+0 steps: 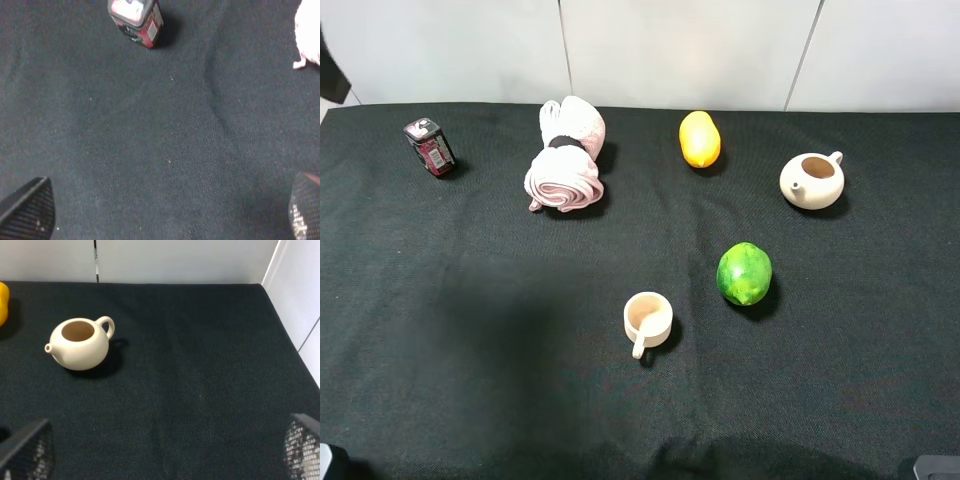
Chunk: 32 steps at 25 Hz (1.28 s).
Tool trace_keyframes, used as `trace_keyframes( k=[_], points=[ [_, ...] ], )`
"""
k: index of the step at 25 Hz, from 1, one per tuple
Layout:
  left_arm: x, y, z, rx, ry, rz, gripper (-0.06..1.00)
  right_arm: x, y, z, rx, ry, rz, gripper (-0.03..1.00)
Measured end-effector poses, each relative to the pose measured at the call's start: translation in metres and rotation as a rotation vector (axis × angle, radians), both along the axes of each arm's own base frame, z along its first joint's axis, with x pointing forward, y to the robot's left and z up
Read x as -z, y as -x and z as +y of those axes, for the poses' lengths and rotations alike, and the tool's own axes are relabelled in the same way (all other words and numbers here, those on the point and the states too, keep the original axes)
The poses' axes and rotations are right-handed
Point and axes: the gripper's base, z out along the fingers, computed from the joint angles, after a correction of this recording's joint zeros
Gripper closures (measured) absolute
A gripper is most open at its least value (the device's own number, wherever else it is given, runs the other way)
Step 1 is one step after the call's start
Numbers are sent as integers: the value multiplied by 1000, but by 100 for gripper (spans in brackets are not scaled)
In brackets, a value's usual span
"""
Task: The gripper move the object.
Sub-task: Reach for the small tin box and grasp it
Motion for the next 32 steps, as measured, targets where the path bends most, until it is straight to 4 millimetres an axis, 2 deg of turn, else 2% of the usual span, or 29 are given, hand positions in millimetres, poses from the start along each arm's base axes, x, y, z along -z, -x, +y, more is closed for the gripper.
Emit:
trace_keyframes(
  k=[12,18,25,32],
  points=[
    [12,-51,-3,4,-50,51,-5,0,0,0,0,0,0,27],
    [26,-86,-7,8,-64,76,-5,0,0,0,0,0,0,27],
    [44,-117,-11,28,-76,108,-5,0,0,0,0,0,0,27],
    [54,-138,0,23,-85,111,-5,0,0,0,0,0,0,27]
  ],
)
